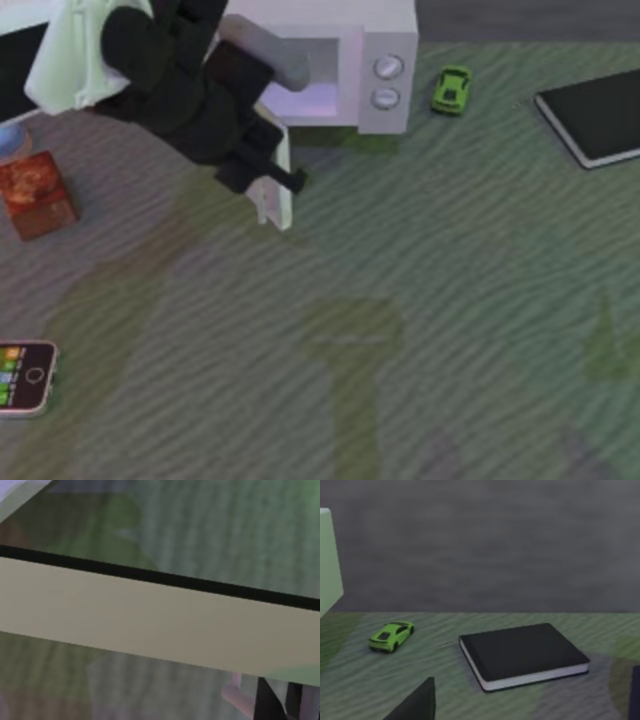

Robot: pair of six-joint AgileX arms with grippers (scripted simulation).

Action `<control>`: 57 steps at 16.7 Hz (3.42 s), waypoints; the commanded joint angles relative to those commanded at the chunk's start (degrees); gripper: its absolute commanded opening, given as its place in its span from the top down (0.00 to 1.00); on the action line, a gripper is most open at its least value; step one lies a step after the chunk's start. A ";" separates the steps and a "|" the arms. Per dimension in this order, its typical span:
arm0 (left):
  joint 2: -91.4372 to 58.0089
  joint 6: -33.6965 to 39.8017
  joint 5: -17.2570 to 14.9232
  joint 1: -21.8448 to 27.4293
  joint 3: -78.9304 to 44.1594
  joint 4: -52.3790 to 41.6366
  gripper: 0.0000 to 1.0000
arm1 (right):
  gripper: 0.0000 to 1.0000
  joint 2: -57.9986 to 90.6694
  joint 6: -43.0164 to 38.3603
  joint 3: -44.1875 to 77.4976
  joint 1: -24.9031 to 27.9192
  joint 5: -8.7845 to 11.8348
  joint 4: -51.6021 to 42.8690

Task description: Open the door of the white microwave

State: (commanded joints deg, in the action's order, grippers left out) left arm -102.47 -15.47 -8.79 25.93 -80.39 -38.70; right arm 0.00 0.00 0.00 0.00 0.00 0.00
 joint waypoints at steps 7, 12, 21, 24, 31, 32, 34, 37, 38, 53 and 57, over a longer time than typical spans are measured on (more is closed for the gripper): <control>1.41 -6.40 -3.45 -2.42 1.51 -1.10 1.00 | 0.00 0.00 0.00 0.00 0.00 0.00 0.00; 2.29 -10.34 -5.46 -4.02 2.50 -1.89 1.00 | 0.00 0.00 0.00 0.00 0.00 0.00 0.00; 2.29 -10.34 -5.46 -4.02 2.50 -1.89 1.00 | 0.00 0.00 0.00 0.00 0.00 0.00 0.00; 2.29 -10.34 -5.46 -4.02 2.50 -1.89 1.00 | 0.00 0.00 0.00 0.00 0.00 0.00 0.00; 2.29 -10.34 -5.46 -4.02 2.50 -1.89 1.00 | 0.00 0.00 0.00 0.00 0.00 0.00 0.00; 2.29 -10.34 -5.46 -4.02 2.50 -1.89 1.00 | 0.00 0.00 0.00 0.00 0.00 0.00 0.00; 2.29 -10.34 -5.46 -4.02 2.50 -1.89 1.00 | 0.00 0.00 0.00 0.00 0.00 0.00 0.00; 2.11 -10.43 -5.75 -3.91 2.68 -1.99 1.00 | 0.00 0.00 0.00 0.00 0.00 0.00 0.00; 2.15 -11.09 -6.01 -4.17 2.70 -2.20 1.00 | 0.00 0.00 0.00 0.00 0.00 0.00 0.00; 3.16 -22.15 -10.86 -8.69 3.12 -5.61 1.00 | 0.00 0.00 0.00 0.00 0.00 0.00 0.00; 3.16 -22.15 -10.86 -8.69 3.12 -5.61 1.00 | 0.00 0.00 0.00 0.00 0.00 0.00 0.00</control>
State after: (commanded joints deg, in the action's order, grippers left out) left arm -99.30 -37.62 -19.66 17.24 -77.27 -44.31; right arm 0.00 0.00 0.00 0.00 0.00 0.00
